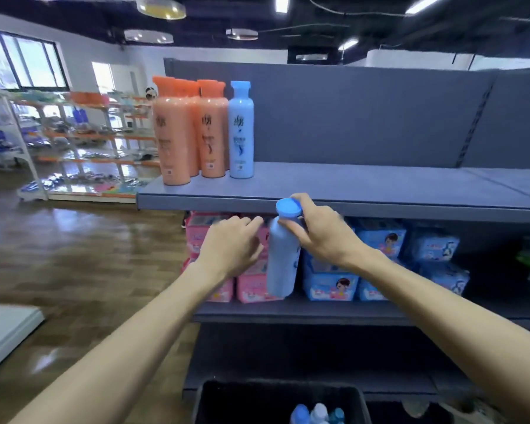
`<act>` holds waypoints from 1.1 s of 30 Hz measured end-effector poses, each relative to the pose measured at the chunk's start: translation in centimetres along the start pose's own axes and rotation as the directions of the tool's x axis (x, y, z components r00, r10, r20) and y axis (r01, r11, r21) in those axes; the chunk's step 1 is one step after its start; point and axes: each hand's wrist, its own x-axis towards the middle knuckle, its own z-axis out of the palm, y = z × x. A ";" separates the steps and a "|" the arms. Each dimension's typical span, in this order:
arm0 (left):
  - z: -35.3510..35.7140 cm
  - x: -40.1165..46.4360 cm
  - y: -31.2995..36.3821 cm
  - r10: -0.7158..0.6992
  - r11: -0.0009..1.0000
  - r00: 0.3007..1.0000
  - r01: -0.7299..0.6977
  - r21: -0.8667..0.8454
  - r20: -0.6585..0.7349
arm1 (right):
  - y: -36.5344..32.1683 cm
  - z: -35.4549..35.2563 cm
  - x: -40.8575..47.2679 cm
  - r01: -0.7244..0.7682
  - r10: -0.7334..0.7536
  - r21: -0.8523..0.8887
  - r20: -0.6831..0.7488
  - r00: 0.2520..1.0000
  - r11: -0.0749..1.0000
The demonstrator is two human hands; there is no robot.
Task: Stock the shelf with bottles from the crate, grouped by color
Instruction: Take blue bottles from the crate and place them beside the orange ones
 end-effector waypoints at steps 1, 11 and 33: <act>-0.9 0.9 -0.7 0.003 1.000 1.000 -0.002 0.017 -0.024 | -0.4 -1.1 0.9 0.009 -0.008 0.015 -0.012 1.000 1.000; -7.6 8.1 -6.1 0.048 0.992 0.989 -0.030 0.126 -0.138 | -5.3 -9.8 9.6 0.088 -0.083 0.045 -0.092 0.992 0.995; -6.8 11.6 -11.3 -0.055 0.990 0.996 0.046 0.135 0.064 | -8.7 -5.4 20.5 -0.256 0.252 -0.009 -0.140 0.958 0.967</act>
